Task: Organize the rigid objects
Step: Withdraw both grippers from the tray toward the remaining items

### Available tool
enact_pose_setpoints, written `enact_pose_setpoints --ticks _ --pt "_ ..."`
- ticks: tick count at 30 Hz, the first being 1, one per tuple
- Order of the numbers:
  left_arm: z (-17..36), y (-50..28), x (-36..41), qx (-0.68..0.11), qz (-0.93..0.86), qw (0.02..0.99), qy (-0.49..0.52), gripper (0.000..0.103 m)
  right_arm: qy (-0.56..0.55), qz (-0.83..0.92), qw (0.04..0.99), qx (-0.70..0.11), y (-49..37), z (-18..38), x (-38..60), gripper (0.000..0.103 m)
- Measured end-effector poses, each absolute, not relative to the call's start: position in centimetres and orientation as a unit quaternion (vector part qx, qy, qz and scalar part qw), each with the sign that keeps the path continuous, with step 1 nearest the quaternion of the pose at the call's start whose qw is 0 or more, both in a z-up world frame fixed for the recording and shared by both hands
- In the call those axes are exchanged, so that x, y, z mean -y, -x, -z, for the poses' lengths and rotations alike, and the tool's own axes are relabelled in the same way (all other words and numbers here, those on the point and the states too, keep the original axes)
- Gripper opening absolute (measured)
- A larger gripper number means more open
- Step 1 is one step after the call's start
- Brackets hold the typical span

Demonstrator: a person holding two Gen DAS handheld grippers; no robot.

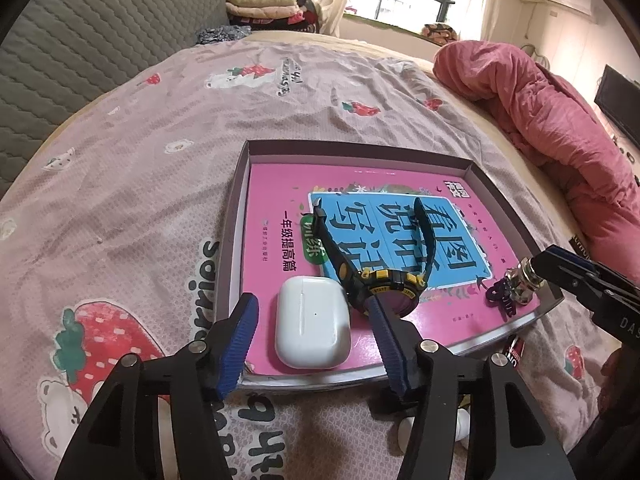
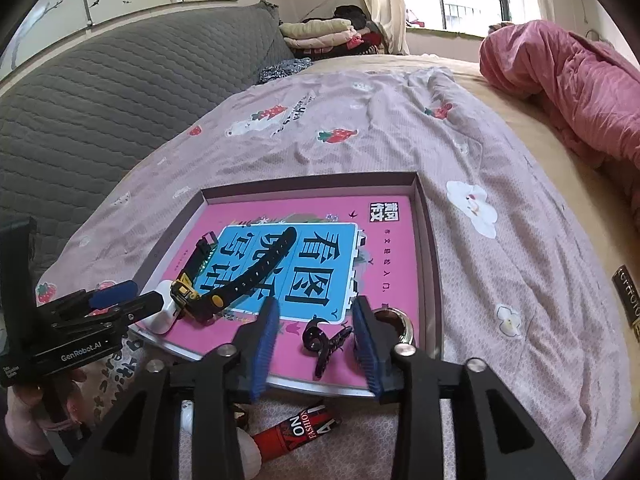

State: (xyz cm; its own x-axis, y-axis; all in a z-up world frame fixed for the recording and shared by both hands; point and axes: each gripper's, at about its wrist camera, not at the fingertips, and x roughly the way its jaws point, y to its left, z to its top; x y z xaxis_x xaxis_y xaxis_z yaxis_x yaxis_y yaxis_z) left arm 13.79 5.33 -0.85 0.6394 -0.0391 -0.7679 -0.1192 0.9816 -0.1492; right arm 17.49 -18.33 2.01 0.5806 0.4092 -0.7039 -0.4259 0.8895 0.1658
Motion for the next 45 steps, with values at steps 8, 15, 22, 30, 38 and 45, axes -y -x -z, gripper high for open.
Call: enact_pose_setpoints --ticks 8,15,22,30,38,45 --pt "0.1 -12.4 -4.6 -0.415 -0.019 0.906 0.082 0.060 0.025 -0.228 0.898 -0.375 -16.8 -2.4 18.4 0.050" --pt "-0.4 -11.1 -3.7 -0.415 -0.009 0.907 0.075 0.061 0.053 -0.219 0.909 -0.350 -14.9 -2.8 18.4 0.052" --pt "-1.1 -9.4 -2.7 -0.410 -0.003 0.910 0.062 0.062 0.071 -0.204 0.917 -0.336 -12.8 -3.4 18.5 0.059" --pt "-1.5 -7.6 -1.2 -0.410 0.006 0.911 0.044 0.062 0.076 -0.200 0.920 -0.329 -10.4 -4.0 18.9 0.061" --pt "-2.0 -6.5 -1.1 -0.409 0.006 0.912 0.041 0.063 0.063 -0.204 0.920 -0.329 -8.6 -4.6 19.4 0.061" --pt "-2.7 -5.6 -1.7 -0.412 0.003 0.909 0.057 0.063 0.073 -0.204 0.919 -0.331 -7.7 -4.6 19.0 0.061"
